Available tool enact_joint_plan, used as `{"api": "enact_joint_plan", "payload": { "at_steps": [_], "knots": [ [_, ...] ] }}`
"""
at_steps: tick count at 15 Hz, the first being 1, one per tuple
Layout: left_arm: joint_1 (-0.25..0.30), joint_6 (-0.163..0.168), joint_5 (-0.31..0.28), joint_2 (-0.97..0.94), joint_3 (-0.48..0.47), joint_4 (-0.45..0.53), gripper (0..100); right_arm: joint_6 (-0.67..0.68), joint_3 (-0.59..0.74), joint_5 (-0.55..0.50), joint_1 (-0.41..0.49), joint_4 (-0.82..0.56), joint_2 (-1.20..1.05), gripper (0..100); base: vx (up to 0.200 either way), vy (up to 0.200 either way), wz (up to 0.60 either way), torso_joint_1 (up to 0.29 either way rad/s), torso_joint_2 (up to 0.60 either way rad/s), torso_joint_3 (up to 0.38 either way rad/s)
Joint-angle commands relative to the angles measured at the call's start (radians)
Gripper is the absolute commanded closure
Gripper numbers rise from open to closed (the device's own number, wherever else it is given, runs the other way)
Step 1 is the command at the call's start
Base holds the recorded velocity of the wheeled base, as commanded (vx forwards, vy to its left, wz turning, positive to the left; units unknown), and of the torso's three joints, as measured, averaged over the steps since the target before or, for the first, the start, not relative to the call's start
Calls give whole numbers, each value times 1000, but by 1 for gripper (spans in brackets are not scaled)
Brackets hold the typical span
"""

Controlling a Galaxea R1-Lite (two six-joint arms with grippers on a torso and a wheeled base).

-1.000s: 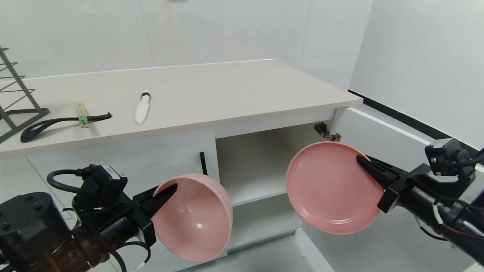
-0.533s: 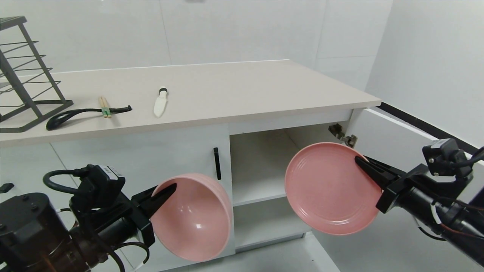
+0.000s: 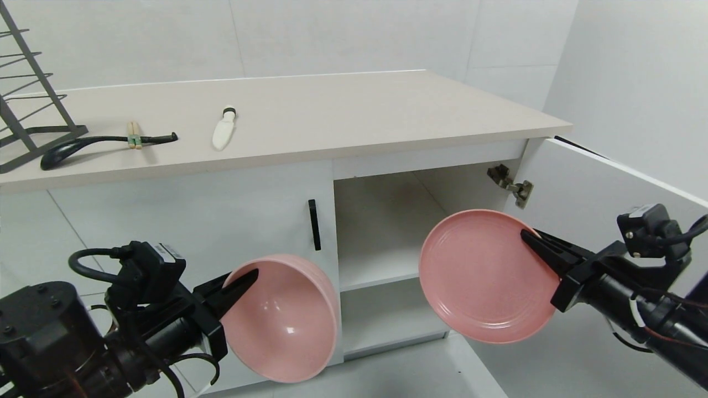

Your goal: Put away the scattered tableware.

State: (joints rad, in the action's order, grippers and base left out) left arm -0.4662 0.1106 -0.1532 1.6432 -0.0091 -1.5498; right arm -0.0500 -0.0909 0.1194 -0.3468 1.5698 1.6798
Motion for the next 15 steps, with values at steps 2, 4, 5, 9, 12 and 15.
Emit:
{"api": "enact_joint_plan", "payload": {
  "at_steps": [2, 4, 5, 9, 12, 15],
  "knots": [
    [-3, 0, 0, 18, 1, -1, 100, -1, 2, -1, 17, 1, 32, 100, 0, 0, 0, 0, 0, 0],
    [-9, 0, -2, 38, 9, 0, 100, 1, 2, -1, 38, 1, 63, 100, 0, 0, 0, 0, 0, 0],
    [-12, 0, -2, 55, 9, 0, 100, 1, 0, -3, 49, 1, 78, 100, 0, 0, 0, 0, 0, 0],
    [-15, 4, -2, 63, 9, 0, 100, 2, 23, -1, 49, 1, 97, 100, 150, 0, 0, -1, 1, 27],
    [-83, 15, 0, 63, 9, 4, 100, 15, 91, -3, -15, 1, 127, 100, 0, 0, 0, 0, 0, 0],
    [-121, 17, 0, 47, 9, 2, 100, 52, 83, -1, -31, 1, 212, 100, 0, 0, 0, 0, 0, 0]
  ]
}}
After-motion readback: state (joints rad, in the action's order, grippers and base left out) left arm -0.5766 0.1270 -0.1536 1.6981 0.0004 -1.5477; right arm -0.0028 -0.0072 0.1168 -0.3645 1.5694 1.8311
